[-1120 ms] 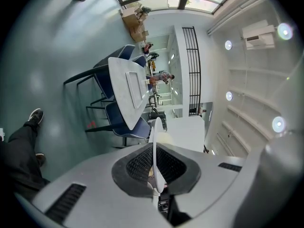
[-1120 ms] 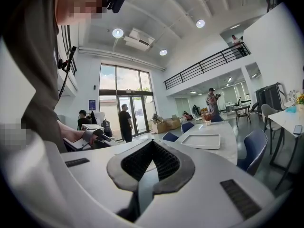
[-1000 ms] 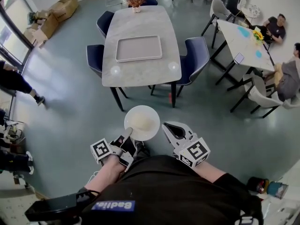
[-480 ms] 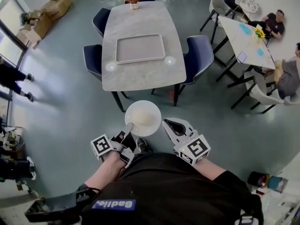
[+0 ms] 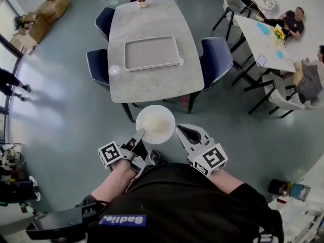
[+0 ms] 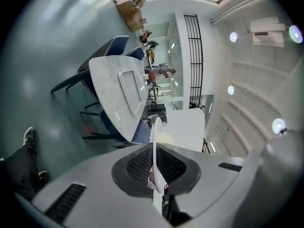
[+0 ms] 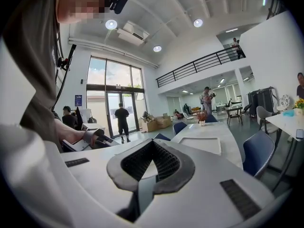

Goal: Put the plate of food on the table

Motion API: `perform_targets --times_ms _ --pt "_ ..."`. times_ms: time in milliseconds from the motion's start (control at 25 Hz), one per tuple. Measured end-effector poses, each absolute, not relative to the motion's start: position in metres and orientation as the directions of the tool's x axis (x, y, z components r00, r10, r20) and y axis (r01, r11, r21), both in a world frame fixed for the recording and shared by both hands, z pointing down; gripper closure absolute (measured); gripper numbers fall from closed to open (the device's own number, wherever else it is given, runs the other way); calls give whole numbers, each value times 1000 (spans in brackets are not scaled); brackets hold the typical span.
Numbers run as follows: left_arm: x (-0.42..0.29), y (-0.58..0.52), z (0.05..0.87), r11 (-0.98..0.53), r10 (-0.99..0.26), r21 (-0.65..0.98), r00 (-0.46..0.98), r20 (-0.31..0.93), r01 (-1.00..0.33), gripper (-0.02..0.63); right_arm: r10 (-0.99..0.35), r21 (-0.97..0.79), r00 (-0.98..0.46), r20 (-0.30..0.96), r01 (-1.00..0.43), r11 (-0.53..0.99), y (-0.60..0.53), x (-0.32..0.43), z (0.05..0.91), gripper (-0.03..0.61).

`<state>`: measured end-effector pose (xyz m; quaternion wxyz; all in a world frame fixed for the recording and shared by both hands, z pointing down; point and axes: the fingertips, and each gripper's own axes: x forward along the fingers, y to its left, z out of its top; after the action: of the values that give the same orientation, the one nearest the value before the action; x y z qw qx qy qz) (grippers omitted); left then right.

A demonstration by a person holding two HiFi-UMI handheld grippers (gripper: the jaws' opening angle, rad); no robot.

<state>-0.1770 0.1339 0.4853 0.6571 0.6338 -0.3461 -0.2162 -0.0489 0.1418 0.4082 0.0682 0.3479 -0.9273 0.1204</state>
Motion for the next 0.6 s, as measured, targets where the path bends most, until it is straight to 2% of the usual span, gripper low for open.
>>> perform_targets --times_ms 600 --pt "-195 98 486 78 -680 985 715 166 -155 598 -696 -169 -685 214 -728 665 118 -65 406 568"
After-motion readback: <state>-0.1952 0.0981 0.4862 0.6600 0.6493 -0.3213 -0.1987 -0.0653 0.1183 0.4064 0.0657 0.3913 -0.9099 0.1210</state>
